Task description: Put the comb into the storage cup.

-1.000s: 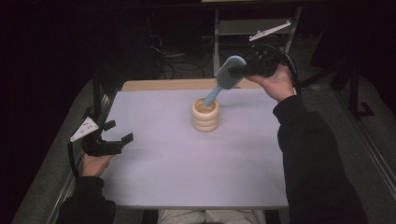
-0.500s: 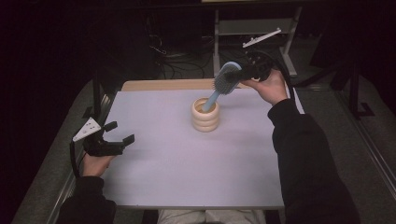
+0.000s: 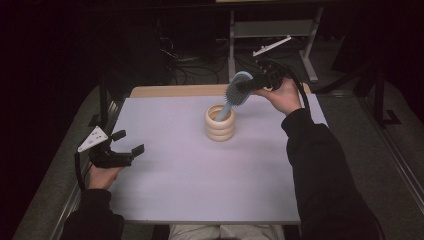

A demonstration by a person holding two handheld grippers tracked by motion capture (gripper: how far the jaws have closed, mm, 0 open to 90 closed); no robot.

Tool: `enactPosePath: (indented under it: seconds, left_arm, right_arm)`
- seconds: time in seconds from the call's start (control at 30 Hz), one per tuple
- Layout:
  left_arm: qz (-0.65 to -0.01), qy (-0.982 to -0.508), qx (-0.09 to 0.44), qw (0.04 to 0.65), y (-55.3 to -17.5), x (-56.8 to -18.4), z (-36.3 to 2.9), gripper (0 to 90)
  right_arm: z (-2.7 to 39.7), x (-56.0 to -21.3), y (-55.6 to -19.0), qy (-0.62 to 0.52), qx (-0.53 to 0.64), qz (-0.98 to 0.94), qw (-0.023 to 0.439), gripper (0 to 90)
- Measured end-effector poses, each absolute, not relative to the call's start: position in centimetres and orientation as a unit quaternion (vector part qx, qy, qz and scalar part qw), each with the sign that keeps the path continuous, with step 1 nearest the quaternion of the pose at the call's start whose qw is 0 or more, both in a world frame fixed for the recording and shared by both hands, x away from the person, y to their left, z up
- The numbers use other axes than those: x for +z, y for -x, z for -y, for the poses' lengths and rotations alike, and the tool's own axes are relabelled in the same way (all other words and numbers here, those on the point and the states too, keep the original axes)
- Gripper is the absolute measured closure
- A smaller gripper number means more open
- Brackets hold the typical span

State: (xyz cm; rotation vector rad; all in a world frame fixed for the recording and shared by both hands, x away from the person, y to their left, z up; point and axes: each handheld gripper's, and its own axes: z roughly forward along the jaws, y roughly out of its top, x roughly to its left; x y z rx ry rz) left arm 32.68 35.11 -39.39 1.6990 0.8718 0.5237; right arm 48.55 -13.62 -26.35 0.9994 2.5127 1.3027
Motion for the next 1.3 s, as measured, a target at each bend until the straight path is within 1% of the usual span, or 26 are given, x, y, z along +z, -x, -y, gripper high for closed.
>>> enactPosePath:
  seconds: [0.5,0.83,0.9,1.03,1.13,1.2,1.3]
  left_arm:
    - [-0.364,-0.713,0.220,0.557,-32.4,-39.2,-35.2,0.0]
    - [-0.357,-0.715,0.217,0.561,-32.3,-39.1,-35.1,0.0]
    - [-0.356,-0.715,0.218,0.561,-32.3,-39.1,-35.1,0.0]
    - [-0.357,-0.713,0.219,0.562,-32.2,-39.0,-35.0,0.0]
    - [-0.366,-0.715,0.205,0.560,-32.3,-39.0,-35.1,0.0]
    - [-0.366,-0.714,0.207,0.559,-32.3,-38.9,-35.1,0.0]
    - [-0.365,-0.716,0.206,0.558,-32.3,-39.0,-35.0,0.0]
  right_arm:
    - [12.3,-28.4,-49.4,-0.334,0.421,-0.841,0.059,54.8]
    - [11.5,-30.0,-50.0,-0.346,0.431,-0.832,0.043,53.4]
    - [11.6,-30.2,-50.1,-0.356,0.435,-0.826,0.044,51.7]
    - [12.0,-30.6,-50.3,-0.371,0.433,-0.820,0.041,45.5]
    - [12.2,-30.7,-50.3,-0.371,0.431,-0.822,0.044,42.4]
    - [12.1,-30.8,-50.2,-0.363,0.428,-0.826,0.052,39.3]
    - [12.0,-30.9,-50.0,-0.356,0.421,-0.832,0.066,29.0]
